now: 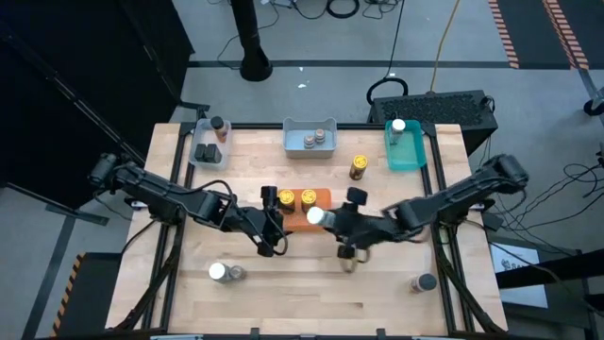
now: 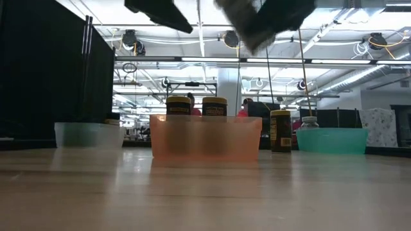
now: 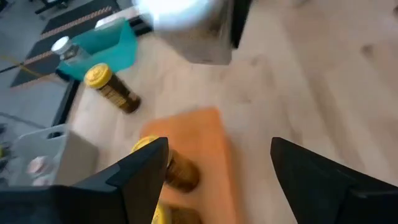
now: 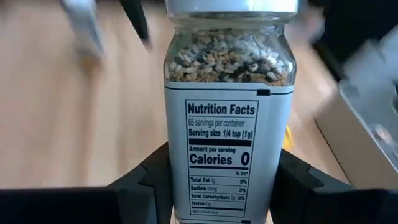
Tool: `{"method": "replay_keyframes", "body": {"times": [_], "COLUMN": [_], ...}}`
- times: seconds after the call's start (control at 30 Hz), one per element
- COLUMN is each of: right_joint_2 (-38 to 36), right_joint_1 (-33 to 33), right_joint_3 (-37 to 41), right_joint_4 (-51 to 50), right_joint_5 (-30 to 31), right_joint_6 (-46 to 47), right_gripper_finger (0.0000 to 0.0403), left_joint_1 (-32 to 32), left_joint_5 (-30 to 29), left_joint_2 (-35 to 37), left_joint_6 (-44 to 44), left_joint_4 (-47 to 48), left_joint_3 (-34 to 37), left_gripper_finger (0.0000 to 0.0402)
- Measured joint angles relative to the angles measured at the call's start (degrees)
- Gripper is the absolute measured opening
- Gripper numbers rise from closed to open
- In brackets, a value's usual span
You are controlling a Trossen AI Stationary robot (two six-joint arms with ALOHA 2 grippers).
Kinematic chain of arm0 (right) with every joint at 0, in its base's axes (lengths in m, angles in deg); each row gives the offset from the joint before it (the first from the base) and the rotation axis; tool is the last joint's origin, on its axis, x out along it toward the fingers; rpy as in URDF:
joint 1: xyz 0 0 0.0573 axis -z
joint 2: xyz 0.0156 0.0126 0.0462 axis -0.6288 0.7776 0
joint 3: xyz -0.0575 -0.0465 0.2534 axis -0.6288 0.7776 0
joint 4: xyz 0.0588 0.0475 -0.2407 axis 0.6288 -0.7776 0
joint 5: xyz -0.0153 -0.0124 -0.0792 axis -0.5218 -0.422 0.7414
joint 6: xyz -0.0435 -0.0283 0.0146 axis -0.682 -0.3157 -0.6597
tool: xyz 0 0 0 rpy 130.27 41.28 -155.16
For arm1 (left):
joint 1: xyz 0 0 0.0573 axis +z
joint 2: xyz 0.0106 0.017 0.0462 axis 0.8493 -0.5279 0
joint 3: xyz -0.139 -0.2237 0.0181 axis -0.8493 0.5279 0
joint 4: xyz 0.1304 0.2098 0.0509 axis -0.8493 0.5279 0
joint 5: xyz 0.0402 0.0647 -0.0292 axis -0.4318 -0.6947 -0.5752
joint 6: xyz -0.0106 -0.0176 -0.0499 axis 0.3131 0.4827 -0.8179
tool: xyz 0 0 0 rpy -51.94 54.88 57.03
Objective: Sort spices by type
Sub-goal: Put the top white seasoning bottle into the green bin
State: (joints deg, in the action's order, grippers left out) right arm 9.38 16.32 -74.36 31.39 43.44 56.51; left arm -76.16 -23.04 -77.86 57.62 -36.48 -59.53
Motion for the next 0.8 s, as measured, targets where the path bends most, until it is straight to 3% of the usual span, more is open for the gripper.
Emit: {"method": "replay_keyframes", "body": {"times": [0.13, 0.33, 0.53, 0.8], "right_joint_2": [-5.2, -2.3, 2.0, 2.5], "right_joint_1": [-3.8, -7.6, -8.4, -8.1], "right_joint_3": [14.2, 27.4, 27.9, 27.6], "right_joint_4": [29.2, 64.0, 72.5, 72.4], "right_joint_5": [1.5, 1.4, 1.5, 1.7], "right_joint_6": [-8.0, -18.2, -23.6, -23.7], "right_gripper_finger": [0.0165, 0.0165, 0.0165, 0.0165], "left_joint_1": [0.0, -0.1, 0.0, 1.0], "left_joint_5": [4.7, 5.9, 13.9, 13.8], "left_joint_2": [-0.4, -0.8, -4.2, -12.0], "left_joint_6": [0.0, 2.6, 3.3, 4.7], "left_joint_4": [-10.0, -28.4, -38.9, -50.6], "left_joint_3": [2.4, 5.7, 6.7, 6.7], "left_gripper_finger": [0.029, 0.029, 0.029, 0.029]}}
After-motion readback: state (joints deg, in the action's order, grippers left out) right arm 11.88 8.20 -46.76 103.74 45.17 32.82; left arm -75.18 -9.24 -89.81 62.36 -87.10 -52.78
